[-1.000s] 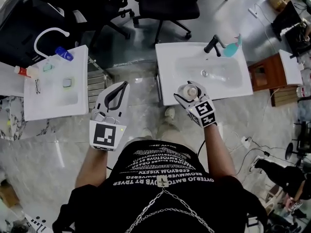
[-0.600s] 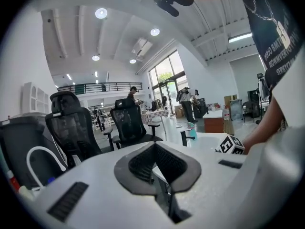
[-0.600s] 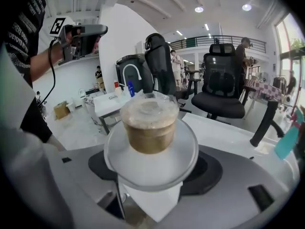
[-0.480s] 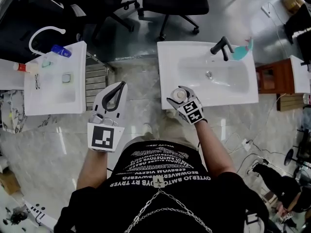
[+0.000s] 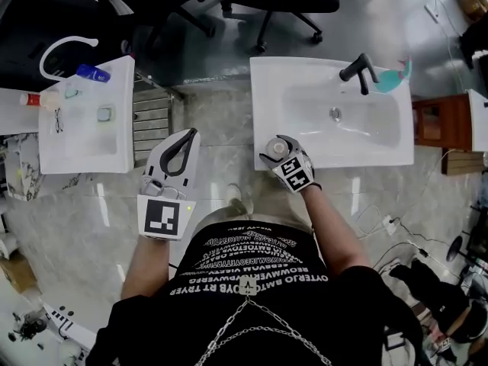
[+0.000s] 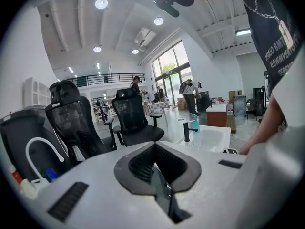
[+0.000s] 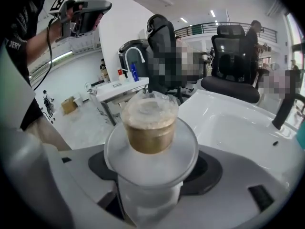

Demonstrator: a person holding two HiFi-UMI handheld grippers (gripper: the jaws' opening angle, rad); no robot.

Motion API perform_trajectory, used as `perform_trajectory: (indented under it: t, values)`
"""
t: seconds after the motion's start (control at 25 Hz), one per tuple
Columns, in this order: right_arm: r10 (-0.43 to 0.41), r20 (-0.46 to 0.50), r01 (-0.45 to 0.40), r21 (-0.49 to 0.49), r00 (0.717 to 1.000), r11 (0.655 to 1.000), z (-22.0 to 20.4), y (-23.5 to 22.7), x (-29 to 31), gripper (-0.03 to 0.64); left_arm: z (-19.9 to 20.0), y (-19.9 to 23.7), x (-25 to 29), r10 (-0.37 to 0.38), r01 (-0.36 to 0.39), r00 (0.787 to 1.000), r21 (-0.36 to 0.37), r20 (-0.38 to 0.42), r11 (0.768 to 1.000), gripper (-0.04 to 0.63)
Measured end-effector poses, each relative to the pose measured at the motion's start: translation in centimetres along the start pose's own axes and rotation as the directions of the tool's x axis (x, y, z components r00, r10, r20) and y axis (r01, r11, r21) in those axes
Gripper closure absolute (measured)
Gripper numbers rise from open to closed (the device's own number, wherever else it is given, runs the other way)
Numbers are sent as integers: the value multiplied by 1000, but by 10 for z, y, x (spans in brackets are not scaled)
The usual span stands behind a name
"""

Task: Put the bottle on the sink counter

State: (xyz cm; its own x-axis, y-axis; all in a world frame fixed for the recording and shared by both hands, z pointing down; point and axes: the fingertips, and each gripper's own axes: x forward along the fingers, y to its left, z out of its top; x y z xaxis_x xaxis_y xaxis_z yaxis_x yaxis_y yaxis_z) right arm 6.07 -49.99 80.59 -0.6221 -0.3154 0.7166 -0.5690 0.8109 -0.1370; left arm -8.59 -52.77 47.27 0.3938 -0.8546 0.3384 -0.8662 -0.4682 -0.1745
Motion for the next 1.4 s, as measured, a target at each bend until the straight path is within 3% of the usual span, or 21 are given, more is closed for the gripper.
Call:
perform_trajectory:
  t: [0.44,0.88,1.0,1.08,1.16,1.2,1.32,1.4]
  values:
    - [-33,30,35,-69,999,997,-2,6,5,278,-6,1,0,-3,3,1000,9,-19,1000,589]
    - [-84,27,83,36,996,996,-12,14,-28,223,6,9,-39,13,-13,999,19,32,1000,589]
    - [-179,81,173,78,980,982,-3,10,-77,222,13,12,-53,11,-13,998,21,56,1000,589]
    - [-312,223,291,124,924,949,32,4,-139,248,16,12,-63,3,-5,998,19,66,1000,589]
    - [-428,388,384,190,816,904,82,6,-210,441,16,10,-73,-15,14,997,16,77,1000,589]
    - [-470,450,418,216,759,882,106,8,-241,599,16,8,-76,-27,26,996,16,86,1000,589]
    - [-558,547,522,239,624,819,154,14,-299,621,20,0,-81,-70,67,989,24,132,997,590]
    - [-596,560,572,245,575,783,171,24,-322,621,24,-10,-89,-97,94,982,25,159,995,589]
